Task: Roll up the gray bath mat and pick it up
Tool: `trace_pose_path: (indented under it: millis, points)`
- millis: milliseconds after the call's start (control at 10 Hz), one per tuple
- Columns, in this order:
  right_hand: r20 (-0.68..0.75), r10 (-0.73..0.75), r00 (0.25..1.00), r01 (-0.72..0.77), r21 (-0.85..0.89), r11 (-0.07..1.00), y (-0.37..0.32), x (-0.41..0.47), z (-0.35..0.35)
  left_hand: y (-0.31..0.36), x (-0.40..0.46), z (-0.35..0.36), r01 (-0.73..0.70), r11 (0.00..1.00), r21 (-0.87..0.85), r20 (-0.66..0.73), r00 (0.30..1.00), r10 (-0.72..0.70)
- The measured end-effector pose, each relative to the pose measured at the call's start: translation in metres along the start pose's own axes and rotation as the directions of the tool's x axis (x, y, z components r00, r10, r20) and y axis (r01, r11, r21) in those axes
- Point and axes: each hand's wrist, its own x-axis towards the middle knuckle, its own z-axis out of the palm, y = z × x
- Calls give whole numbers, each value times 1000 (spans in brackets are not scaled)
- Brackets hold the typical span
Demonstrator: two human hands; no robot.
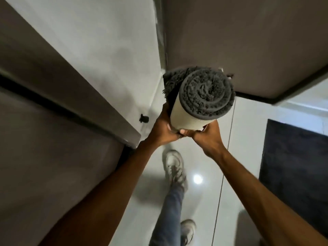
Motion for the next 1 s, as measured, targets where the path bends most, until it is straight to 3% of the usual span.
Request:
trace_pose_path:
  millis: [100, 200, 300, 400, 500, 600, 700, 800, 900, 1000]
  points:
    - [55, -58, 997, 61, -57, 997, -11, 85, 4, 13, 81, -17, 4, 923, 384, -100, 994, 37]
    - [119, -77, 990, 86, -74, 994, -19, 160, 12, 16, 147, -34, 96, 928, 360, -214, 977, -18]
    - [229, -58, 972, 77, -76, 994, -30, 225, 26, 18, 200, -53, -22, 940, 342, -267, 956, 119]
    - [279, -86, 957, 115, -89, 989, -38, 275, 34, 9, 252, -71, -193, 946, 261, -217, 943, 252]
    - [325, -110, 939, 144, -84, 986, -37, 322, 50, 0, 296, -84, -126, 971, 203, -200, 965, 167]
    - [316, -108, 943, 160, -142, 977, -38, 369, 74, -8, 333, -93, 37, 979, 199, -306, 952, 26]
    - [272, -85, 959, 137, -180, 974, -44, 410, 101, -4, 363, -105, 141, 954, 264, -457, 889, -5]
    - [188, -3, 982, 48, -231, 972, -54, 442, 122, 14, 384, -109, 96, 951, 293, -505, 861, 69]
    - [161, 21, 987, 21, -249, 968, -57, 457, 126, 22, 385, -100, 111, 921, 373, -584, 799, 140]
    - [145, 46, 988, -2, -291, 957, -57, 438, 113, 29, 358, -80, 145, 885, 442, -601, 781, 172]
